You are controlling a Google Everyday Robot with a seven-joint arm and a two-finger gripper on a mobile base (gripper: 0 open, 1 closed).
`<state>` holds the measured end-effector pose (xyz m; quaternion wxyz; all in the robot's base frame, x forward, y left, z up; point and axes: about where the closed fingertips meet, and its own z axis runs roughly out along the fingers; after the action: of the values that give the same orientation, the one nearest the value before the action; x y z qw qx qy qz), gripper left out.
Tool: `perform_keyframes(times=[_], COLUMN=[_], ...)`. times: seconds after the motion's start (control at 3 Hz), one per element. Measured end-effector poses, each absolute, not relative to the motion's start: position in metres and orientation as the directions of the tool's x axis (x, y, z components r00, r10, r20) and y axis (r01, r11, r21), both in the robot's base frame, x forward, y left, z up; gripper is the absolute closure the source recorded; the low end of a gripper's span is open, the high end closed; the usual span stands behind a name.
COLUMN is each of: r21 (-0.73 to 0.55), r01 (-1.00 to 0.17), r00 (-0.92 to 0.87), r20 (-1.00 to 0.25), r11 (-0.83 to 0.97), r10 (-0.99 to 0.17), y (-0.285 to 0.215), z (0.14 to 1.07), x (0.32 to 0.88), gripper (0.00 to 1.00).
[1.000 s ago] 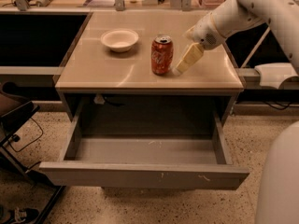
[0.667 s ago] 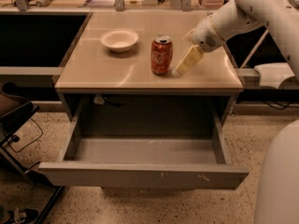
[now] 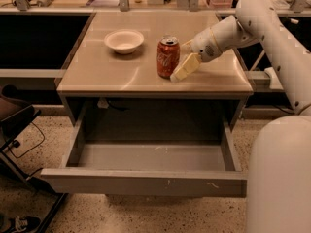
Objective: Place coke can into top drawer
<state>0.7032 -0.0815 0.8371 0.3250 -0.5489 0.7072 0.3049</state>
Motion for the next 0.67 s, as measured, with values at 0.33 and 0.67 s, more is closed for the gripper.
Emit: perform_keyframes(times=[0.33, 0.67], r21=[0.133, 0.133], r01=[-0.979, -0.979], r00=[-0.187, -0.187], r20=[-0.889, -0.889], r11=[0.156, 0.156], r10=[-0.418, -0.418], y=[-0.0515, -0.0512], z=[0.8288, 0.8287], x=[0.7271, 0.7272], gripper=[0.00, 0.00])
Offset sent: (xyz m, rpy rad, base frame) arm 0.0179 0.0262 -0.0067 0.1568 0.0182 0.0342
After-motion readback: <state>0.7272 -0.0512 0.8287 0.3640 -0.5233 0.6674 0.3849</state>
